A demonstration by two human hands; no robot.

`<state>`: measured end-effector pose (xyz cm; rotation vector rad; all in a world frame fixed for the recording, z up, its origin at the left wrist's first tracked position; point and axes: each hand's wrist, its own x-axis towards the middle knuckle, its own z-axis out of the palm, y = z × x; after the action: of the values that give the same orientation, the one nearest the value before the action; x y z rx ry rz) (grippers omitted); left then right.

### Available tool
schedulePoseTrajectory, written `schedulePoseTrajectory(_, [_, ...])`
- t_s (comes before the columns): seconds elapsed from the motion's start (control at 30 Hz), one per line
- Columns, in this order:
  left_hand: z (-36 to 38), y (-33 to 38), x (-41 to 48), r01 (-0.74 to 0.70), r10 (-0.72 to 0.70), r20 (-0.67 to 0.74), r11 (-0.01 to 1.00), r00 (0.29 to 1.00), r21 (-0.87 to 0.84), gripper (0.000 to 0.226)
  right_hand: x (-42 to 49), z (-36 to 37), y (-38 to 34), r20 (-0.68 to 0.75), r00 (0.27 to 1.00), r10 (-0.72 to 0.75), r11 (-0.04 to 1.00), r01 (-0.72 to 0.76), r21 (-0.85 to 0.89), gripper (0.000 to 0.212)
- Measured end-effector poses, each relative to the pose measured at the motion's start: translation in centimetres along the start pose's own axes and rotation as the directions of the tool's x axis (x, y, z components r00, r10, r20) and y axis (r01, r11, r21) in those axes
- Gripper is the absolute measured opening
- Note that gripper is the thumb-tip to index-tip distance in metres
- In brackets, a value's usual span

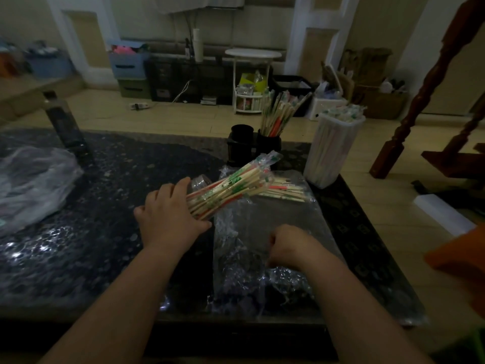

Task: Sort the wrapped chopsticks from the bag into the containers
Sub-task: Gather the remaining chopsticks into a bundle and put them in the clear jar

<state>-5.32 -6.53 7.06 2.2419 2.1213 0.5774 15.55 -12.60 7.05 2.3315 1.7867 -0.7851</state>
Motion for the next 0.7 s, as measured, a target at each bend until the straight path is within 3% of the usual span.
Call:
schedulePoseTrajectory(0.13, [-0.2,-0.2,0.0,0.016,-0.015,0.018,0.999,1.0,-0.03,0.104,-0.6,1.9,-0.5,0.134,0.99,0.048,0.987,-0.026,-0.16,0.045])
schedulePoseTrajectory(0.23, [-0.2,-0.2,0.1,0.024,-0.023,0.017,0.999,1.0,-0.023,0.105,-0.5,3.8,-1.1,0.066,0.997,0.044,0.975,-0.029,-0.222,0.056])
schedulePoseTrajectory(0.4, [-0.1,-0.1,0.3,0.033,-0.033,0.019,0.999,0.999,-0.013,0.105,0.2,5.2,-2.1,-0.213,0.974,0.076,0.994,-0.09,-0.056,0.039])
schedulePoseTrajectory(0.57, [0.1,-0.3,0.6,0.045,-0.044,0.018,0.999,0.999,-0.01,0.106,0.2,4.6,-1.7,-0.268,0.956,0.117,0.992,-0.122,-0.004,0.045])
schedulePoseTrajectory(0.7, [0.3,-0.4,0.8,0.05,-0.05,0.036,0.999,0.998,-0.011,0.107,0.8,4.9,-1.2,-0.273,0.952,0.137,0.979,-0.088,0.186,0.057])
